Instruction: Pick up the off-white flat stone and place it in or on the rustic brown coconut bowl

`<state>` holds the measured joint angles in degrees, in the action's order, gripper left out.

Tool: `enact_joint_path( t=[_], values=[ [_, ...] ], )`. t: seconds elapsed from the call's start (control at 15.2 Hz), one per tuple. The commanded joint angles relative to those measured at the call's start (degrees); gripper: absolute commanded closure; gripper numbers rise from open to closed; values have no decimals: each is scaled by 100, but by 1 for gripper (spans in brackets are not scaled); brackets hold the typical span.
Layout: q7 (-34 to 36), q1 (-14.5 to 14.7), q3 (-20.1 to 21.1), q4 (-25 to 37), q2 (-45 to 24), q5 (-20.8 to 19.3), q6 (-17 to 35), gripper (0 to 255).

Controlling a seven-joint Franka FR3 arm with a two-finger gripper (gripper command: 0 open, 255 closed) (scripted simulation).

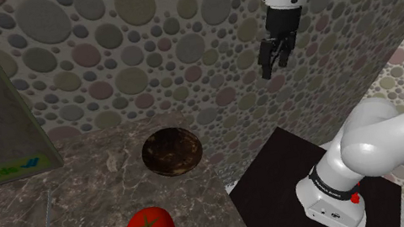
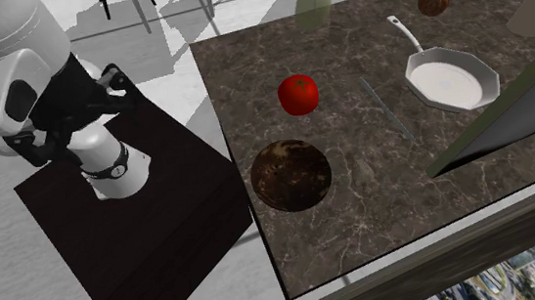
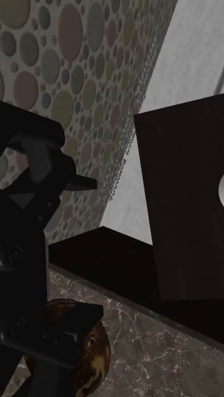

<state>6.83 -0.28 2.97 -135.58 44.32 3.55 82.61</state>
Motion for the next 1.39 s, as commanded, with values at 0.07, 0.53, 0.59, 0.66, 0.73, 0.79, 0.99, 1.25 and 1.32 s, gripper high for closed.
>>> enact_joint_path(
  t=[0.07, 0.53, 0.59, 0.66, 0.73, 0.79, 0.99, 1.25, 1.32],
  values=[
    [139, 17, 99, -47, -84, 95, 150, 0],
    [1064, 126, 787, -156, -898, 655, 1247, 0],
    [1191, 136, 884, -139, -1045, 716, 1406, 0],
    [1319, 147, 978, -114, -1199, 770, 1564, 0],
    [1446, 154, 1073, -81, -1360, 818, 1721, 0],
    [1573, 161, 1166, -40, -1527, 859, 1877, 0],
    [1960, 169, 1437, 132, -2062, 935, 2333, 0],
    [2502, 171, 1766, 471, -2848, 908, 2899, 0],
    [2643, 171, 1841, 575, -3055, 877, 3030, 0]
  ],
)
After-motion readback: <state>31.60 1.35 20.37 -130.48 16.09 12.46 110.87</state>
